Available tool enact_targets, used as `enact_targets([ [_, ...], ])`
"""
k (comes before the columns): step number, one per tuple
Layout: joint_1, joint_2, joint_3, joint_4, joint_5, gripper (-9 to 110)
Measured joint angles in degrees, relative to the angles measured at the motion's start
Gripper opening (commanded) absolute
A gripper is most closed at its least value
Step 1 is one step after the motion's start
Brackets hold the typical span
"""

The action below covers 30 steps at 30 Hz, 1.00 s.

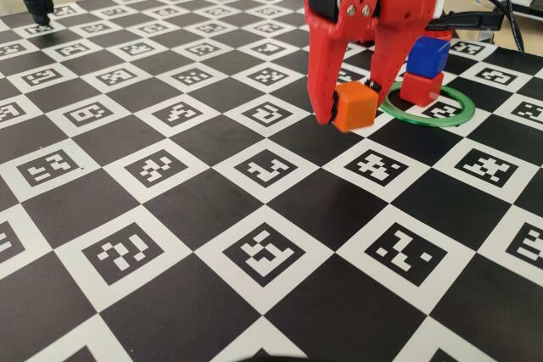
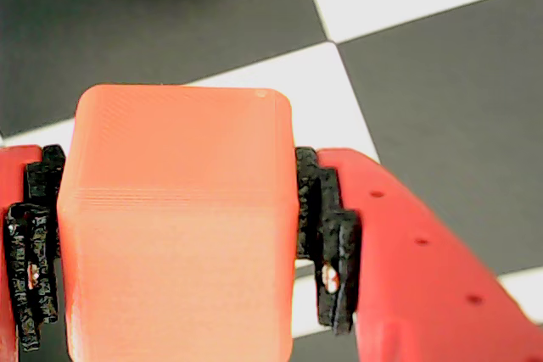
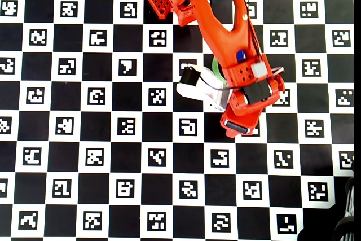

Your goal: Grab the red cube then put it in the green circle then put the blue cube on top and finally the orange cube on top

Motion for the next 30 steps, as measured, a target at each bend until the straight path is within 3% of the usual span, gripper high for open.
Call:
enact_targets([
  [18,0.00,14.24,-4.57,23.91,-5.54,6],
  [30,0.00,23.12,-5.89,29.44,-9.76,6],
])
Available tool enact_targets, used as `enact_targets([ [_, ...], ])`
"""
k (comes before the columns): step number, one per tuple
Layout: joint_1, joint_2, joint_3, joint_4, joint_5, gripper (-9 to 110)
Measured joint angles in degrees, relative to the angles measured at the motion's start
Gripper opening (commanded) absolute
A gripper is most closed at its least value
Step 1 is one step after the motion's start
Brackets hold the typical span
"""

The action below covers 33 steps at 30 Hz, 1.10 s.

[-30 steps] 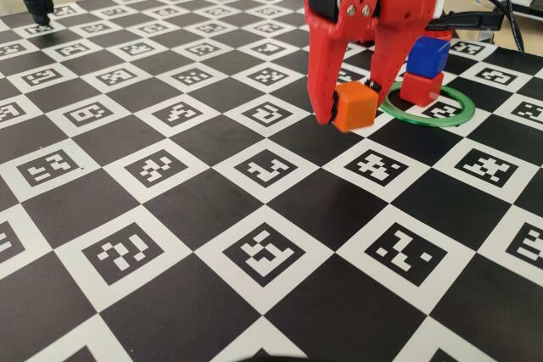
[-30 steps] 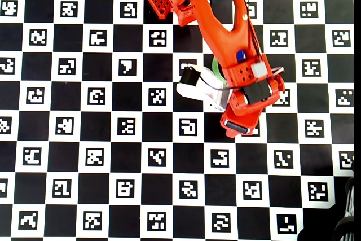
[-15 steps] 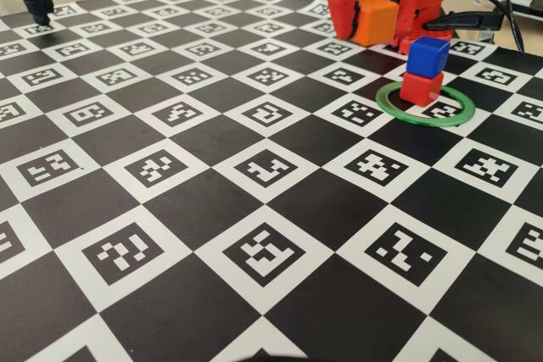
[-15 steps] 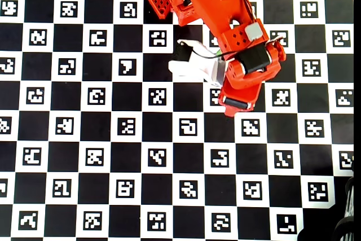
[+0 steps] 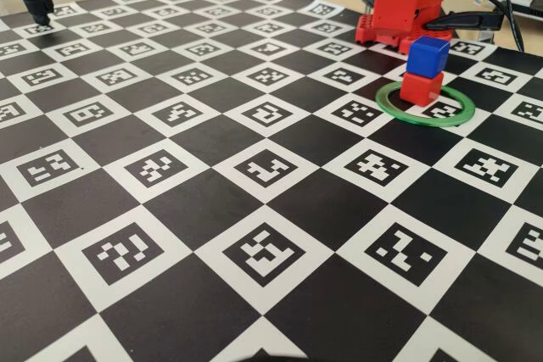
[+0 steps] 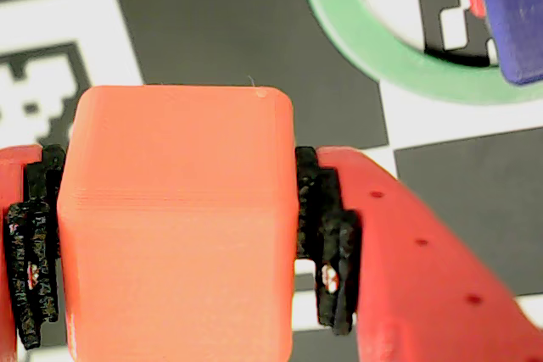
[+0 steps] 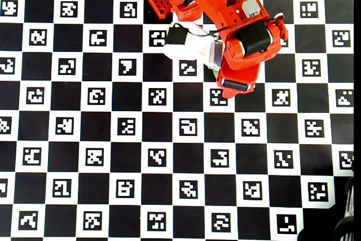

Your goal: Grab the red cube then put it in the green circle then put the blue cube on top and finally the orange cube on top

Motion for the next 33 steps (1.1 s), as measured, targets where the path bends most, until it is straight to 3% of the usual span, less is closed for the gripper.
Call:
enact_targets([
  [13,-5.01,13.10,10.20,0.35,-4.31,6],
  [33,-13.27,13.80,22.85,-8.79,-1.67,6],
])
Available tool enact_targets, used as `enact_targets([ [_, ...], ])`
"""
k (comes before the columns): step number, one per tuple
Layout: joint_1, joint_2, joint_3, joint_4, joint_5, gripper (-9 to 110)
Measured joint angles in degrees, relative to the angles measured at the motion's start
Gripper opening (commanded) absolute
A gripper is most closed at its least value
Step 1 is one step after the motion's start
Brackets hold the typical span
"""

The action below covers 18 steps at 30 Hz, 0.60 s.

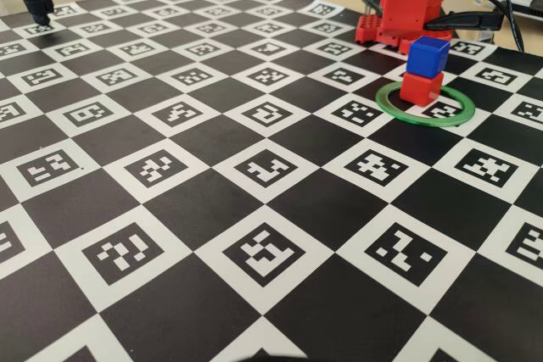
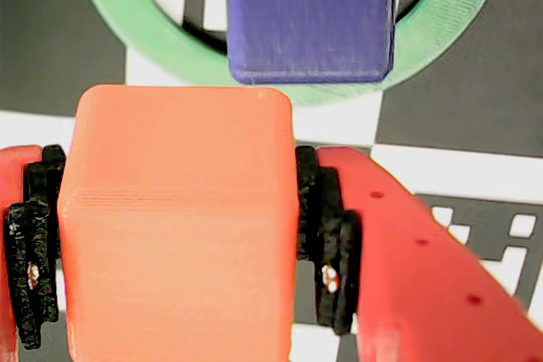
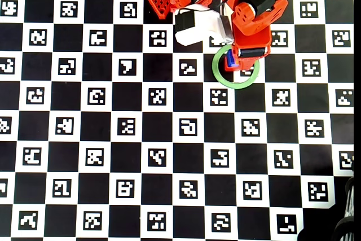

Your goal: Grab the red cube then put it in the green circle then put the blue cube on top and finally the orange cube on top

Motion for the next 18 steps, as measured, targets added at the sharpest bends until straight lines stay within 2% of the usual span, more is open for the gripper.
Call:
enact_targets([
  [18,-0.18,0.00,5.71,-3.43,2.29,5],
])
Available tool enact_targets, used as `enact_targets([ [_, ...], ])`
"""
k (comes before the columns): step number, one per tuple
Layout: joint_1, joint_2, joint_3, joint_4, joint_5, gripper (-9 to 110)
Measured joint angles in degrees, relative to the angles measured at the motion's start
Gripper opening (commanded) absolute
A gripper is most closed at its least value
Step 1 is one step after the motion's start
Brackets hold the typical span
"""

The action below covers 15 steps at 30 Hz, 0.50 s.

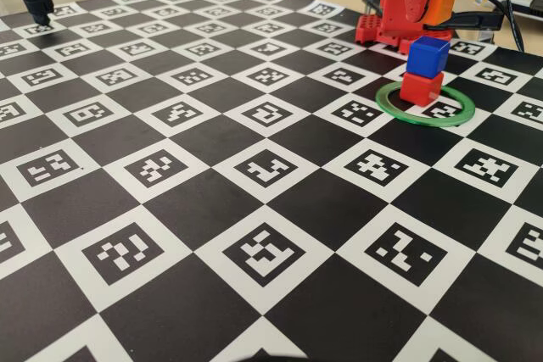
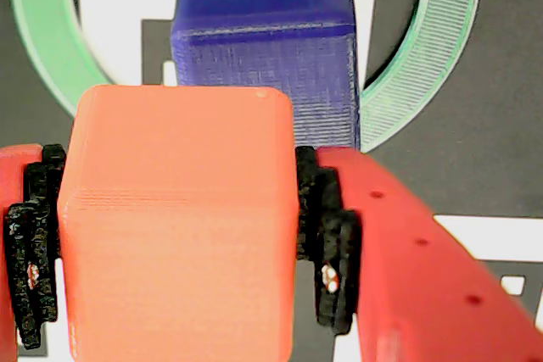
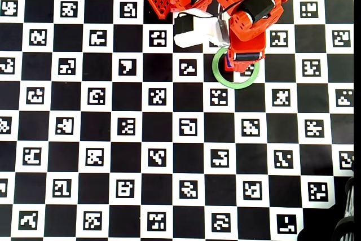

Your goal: Grab the red cube then put it in the green circle then put the blue cube on top and finally the orange cube on top

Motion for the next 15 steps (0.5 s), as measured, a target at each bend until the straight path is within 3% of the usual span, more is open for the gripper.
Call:
enact_targets([
  [15,-2.81,0.53,2.55,-0.97,0.62,5],
])
